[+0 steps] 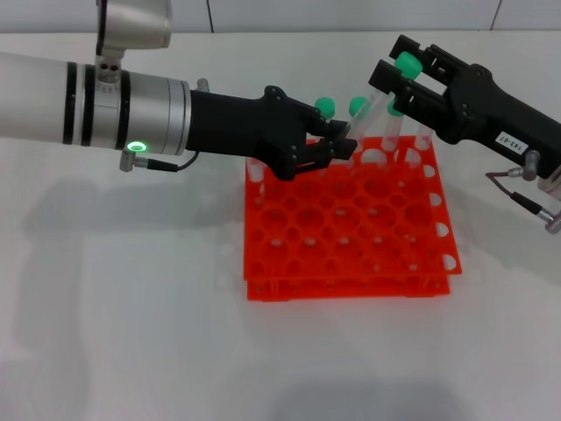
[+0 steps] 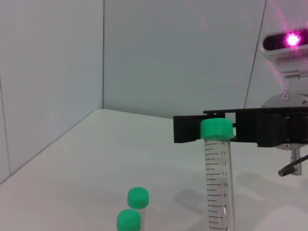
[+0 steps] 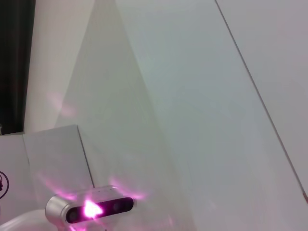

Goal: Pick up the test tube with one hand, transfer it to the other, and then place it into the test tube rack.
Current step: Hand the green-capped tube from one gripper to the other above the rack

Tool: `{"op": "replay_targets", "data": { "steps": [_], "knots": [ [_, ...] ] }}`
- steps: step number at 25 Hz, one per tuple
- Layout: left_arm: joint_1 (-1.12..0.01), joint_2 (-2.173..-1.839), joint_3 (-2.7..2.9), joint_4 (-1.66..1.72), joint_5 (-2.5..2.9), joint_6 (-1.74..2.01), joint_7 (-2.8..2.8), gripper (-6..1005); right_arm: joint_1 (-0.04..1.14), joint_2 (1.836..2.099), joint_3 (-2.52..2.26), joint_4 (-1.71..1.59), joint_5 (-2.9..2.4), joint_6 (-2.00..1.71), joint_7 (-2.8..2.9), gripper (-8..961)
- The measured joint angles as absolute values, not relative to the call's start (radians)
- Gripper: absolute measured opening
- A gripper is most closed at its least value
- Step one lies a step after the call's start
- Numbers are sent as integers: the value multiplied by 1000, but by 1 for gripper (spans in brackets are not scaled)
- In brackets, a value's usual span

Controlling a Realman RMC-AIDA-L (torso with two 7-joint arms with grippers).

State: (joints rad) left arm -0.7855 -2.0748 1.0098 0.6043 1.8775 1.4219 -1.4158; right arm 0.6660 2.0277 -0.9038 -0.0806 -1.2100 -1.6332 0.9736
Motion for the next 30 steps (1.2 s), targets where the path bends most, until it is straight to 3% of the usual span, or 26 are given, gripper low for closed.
{"op": "replay_targets", "data": {
  "steps": [7, 13, 16, 30],
  "knots": [
    [-787, -2075, 1011, 604, 1878, 1425, -1415, 239, 668, 2028, -904, -74, -1210, -1635, 947, 651],
    [-787, -2075, 1017, 604, 1877, 1429, -1416, 248, 672, 2028, -899, -66, -1210, -1635, 945, 460],
    [-787, -2075, 1034, 605, 1871, 1427, -1422, 253, 672, 2028, -899, -66, -1211, -1635, 945, 284],
    [-787, -2077, 1042, 615, 1871, 1419, -1532, 273, 666, 2028, -905, -67, -1210, -1641, 951, 264]
  ]
}}
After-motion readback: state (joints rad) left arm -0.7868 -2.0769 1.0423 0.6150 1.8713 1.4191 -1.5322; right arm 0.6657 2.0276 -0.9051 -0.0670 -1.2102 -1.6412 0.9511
